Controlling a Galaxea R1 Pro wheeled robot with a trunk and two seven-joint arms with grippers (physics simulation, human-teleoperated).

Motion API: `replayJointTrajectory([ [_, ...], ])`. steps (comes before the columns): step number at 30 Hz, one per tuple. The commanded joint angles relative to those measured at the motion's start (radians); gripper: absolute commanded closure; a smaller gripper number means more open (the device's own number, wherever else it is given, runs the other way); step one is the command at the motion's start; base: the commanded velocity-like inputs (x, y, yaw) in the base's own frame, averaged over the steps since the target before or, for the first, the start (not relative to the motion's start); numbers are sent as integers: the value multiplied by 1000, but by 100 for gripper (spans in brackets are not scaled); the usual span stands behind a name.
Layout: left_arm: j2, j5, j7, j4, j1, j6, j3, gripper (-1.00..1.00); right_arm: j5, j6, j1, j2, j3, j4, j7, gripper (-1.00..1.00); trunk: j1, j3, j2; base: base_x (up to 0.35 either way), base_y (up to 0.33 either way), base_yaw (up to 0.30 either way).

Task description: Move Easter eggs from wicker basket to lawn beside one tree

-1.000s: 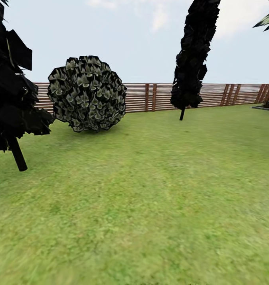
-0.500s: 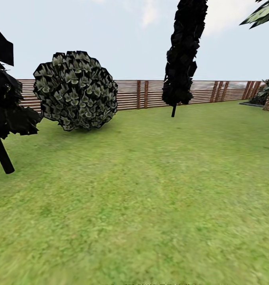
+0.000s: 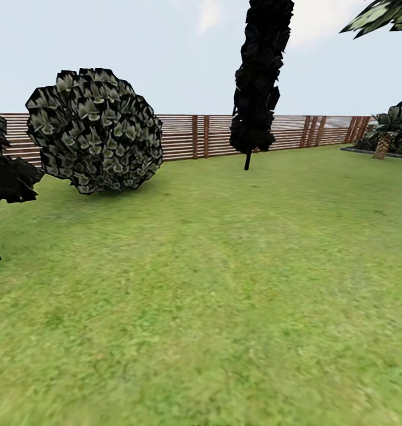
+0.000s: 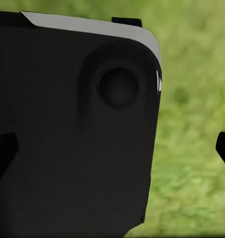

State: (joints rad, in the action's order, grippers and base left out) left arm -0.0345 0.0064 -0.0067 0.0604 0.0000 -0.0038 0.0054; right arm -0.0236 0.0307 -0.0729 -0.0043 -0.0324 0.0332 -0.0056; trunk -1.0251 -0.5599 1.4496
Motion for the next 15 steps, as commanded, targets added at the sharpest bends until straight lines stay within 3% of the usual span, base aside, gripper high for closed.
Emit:
replayJointTrajectory([
  [1, 3, 0, 0, 2, 0, -1, 0, -100, -2, 3, -1, 0, -3, -1, -1, -100, 0, -2, 0, 0, 0, -152],
  [6, 55, 1, 1, 1, 0, -1, 2, -100, -2, 3, -1, 0, -3, -1, -1, -100, 0, -9, 0, 0, 0, -153],
  [15, 105, -6, 6, 3, 0, -1, -2, -100, -2, 3, -1, 1, -3, -2, -1, -100, 0, -22, 0, 0, 0, -154],
])
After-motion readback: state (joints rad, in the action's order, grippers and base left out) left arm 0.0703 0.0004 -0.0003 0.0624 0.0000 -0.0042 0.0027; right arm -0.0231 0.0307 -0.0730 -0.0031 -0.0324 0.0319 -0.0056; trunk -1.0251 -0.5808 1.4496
